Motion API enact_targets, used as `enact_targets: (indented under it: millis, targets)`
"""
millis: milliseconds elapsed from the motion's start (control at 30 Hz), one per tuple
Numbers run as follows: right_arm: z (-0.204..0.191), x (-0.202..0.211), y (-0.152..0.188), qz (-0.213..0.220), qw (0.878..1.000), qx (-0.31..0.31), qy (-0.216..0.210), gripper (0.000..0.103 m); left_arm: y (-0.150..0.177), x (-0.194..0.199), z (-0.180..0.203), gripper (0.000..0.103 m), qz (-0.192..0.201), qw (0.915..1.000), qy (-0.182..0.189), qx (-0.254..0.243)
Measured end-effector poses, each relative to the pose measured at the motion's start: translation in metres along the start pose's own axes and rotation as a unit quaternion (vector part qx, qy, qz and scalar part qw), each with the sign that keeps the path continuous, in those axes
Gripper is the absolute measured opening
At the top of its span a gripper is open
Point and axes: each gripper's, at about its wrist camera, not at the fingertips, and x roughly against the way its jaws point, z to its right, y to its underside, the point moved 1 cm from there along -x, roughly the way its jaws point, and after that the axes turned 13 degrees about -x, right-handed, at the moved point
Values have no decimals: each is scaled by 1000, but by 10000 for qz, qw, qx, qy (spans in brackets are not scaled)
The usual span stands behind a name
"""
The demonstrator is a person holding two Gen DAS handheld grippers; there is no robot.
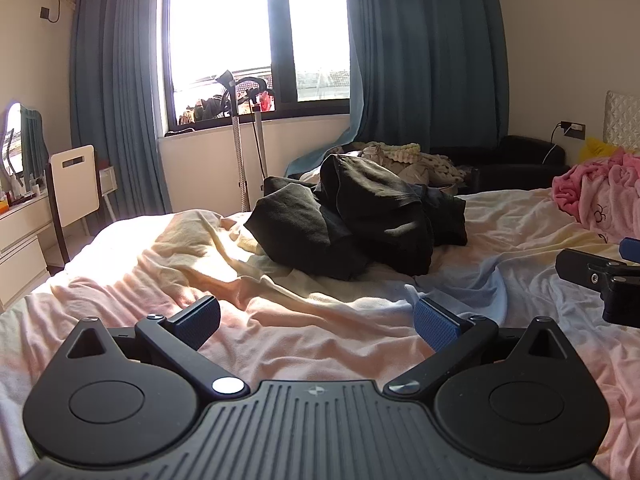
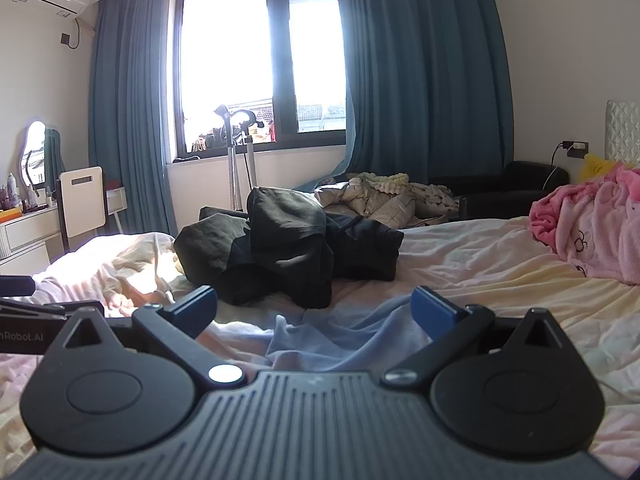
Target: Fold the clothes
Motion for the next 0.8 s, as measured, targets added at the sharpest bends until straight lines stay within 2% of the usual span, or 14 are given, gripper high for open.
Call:
enact_targets:
  millis: [567,800]
  targets:
    - [0,0,0,53,10000,-16,13,103,3,1,-5,103,46,10000,-12,75]
    - [0,6,-3,196,9995,-187,-151,103,3,3,-9,103,106,9996,-99,235]
